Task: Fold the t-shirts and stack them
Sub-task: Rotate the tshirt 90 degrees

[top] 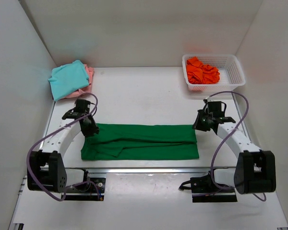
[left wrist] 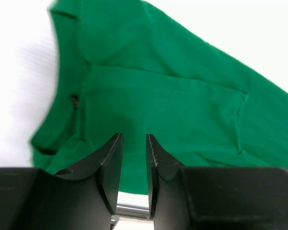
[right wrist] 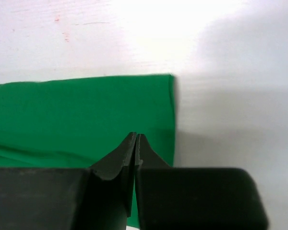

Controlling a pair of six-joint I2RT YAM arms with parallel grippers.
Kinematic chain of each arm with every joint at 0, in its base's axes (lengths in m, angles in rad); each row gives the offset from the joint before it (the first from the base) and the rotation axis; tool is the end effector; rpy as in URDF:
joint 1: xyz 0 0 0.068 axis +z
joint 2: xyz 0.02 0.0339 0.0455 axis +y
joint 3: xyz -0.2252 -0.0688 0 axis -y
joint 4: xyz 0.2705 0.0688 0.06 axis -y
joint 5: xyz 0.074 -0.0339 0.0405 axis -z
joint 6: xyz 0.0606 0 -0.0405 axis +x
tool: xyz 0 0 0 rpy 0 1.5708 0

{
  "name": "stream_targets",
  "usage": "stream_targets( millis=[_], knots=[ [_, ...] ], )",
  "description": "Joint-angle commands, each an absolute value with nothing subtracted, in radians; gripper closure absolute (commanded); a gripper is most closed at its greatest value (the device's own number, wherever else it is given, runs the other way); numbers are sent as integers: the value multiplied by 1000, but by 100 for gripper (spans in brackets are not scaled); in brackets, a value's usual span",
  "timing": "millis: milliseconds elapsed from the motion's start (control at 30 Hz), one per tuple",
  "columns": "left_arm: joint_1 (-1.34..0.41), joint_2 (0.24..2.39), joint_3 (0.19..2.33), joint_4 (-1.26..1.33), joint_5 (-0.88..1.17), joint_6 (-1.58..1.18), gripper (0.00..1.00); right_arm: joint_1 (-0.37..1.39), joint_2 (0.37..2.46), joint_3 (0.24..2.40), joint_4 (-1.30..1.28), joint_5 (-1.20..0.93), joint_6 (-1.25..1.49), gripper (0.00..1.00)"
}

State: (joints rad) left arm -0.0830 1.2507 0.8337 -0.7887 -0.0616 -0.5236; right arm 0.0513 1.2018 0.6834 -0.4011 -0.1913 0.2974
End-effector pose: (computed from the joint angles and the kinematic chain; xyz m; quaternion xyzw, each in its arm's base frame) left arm 0.2682 -0.0186 0.1469 -0.2202 0.9579 -0.0253 0.1822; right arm 0.2834 0.0261 0.1355 0.0854 0.9397 0.1444 0.2979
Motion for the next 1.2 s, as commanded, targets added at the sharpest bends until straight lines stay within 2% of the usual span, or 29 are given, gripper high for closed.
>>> stream_targets(
  millis=[0,133,267,433,533,633,767,867,933,967,1000,1100,1167],
  knots=[
    [-123,1287,804,-690,-5,-580,63,101,1287,761,-325,-229,265,100],
    [-192,1385,839,-640,2,-617,64,139,1403,822,-313,-265,236,100],
    [-259,1572,925,-669,2,-626,63,159,1497,833,-345,-282,239,100],
    [-288,1745,1008,-655,2,-655,63,192,1483,772,-386,-209,313,100],
    [-272,1854,1120,-672,2,-652,65,216,1466,744,-440,-148,377,100],
    [-271,2010,1322,-727,17,-632,67,236,1459,729,-483,-112,452,100],
    [-304,2282,1766,-868,23,-569,70,305,1445,719,-538,-66,541,100],
    [-337,2527,2238,-1040,43,-491,71,400,1418,713,-546,-51,644,100],
    [-359,2713,2743,-1229,83,-469,76,503,1394,700,-542,-28,742,100],
    [-362,2797,2823,-1262,101,-472,81,524,1382,677,-517,-9,765,100],
    [-356,2781,2780,-1249,112,-463,83,576,1378,661,-477,-6,803,100],
    [-357,2656,2394,-1054,172,-423,81,682,1384,611,-399,0,890,100],
    [-350,2657,2351,-1003,179,-402,81,742,1419,600,-351,25,913,100]
  ],
)
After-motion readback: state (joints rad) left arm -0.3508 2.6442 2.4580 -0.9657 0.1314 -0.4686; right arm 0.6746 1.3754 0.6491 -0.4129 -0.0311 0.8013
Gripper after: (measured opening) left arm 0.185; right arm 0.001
